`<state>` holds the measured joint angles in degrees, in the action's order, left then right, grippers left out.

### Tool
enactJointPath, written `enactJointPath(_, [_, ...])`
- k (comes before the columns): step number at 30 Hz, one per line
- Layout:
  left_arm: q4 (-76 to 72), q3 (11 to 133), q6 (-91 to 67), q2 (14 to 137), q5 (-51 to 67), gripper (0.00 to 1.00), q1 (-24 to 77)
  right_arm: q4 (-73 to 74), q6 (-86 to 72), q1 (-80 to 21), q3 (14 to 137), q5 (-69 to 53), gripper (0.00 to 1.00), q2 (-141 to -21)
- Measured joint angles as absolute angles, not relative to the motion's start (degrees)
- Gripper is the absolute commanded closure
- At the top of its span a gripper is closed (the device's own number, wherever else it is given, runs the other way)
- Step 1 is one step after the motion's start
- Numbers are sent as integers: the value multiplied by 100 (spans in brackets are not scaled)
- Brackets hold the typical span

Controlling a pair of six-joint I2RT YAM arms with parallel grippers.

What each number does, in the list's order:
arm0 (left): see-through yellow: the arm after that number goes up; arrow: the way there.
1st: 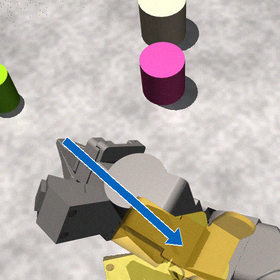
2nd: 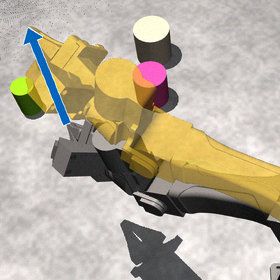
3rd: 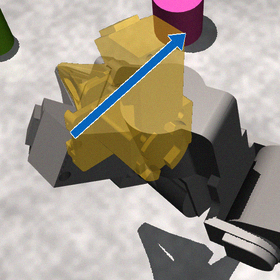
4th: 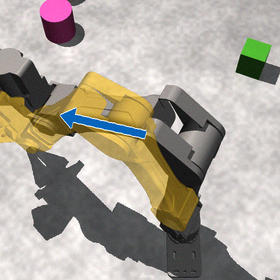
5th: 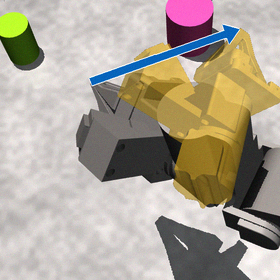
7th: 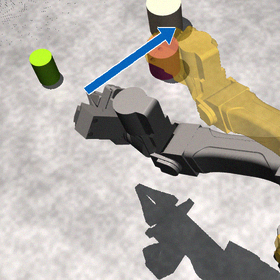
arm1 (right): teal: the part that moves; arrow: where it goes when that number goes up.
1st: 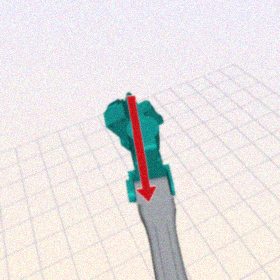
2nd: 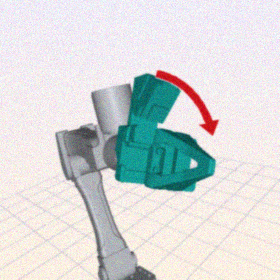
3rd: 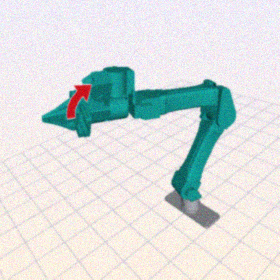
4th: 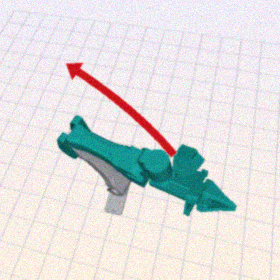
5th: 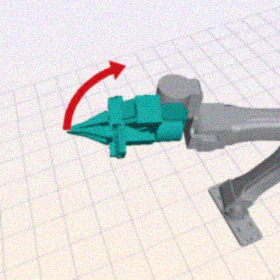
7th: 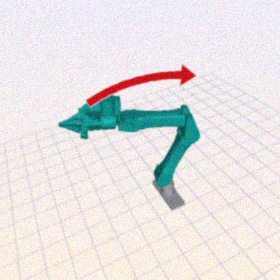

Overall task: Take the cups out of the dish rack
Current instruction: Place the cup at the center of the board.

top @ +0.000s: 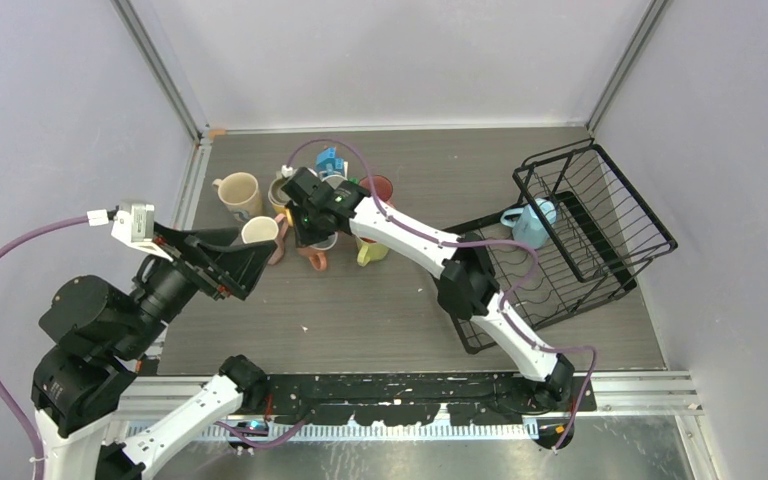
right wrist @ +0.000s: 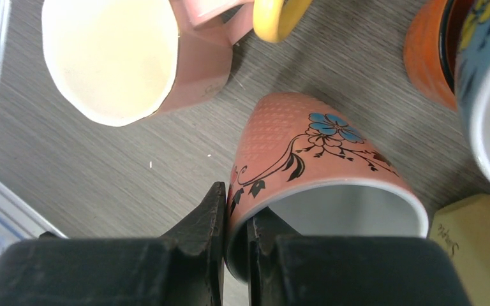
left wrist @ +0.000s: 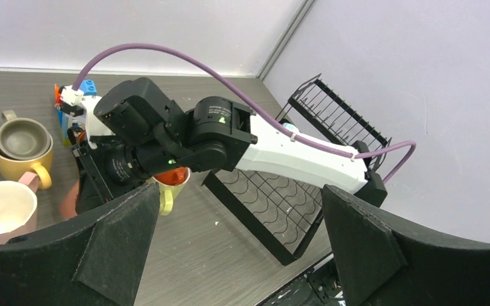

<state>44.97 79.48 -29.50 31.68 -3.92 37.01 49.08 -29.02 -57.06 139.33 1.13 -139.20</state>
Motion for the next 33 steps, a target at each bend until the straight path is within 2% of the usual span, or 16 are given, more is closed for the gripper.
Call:
enactJointPath(11, [4534,7970,-2810,3146,-491,0,3701,4980,-2816,-5706,14199,113,99,-14320])
enactJointPath(20, [4539,7970,-2801,3144,-499,0,3701,4974,-2834,-5706,14250,97,88,-14442])
enactJointPath(24, [4569,7970,-2801,3118,-499,0,3701,4980,-2851,-5706,14280,95,78,-14455])
enactJointPath(30, [4582,7970,-2801,3083,-499,0,3701,4954,-2895,-5741,14335,95,55,-14470])
enactJointPath(33, [4591,7970,-2801,3083,-502,0,3701,4941,-2908,-5767,14390,93,48,-14470])
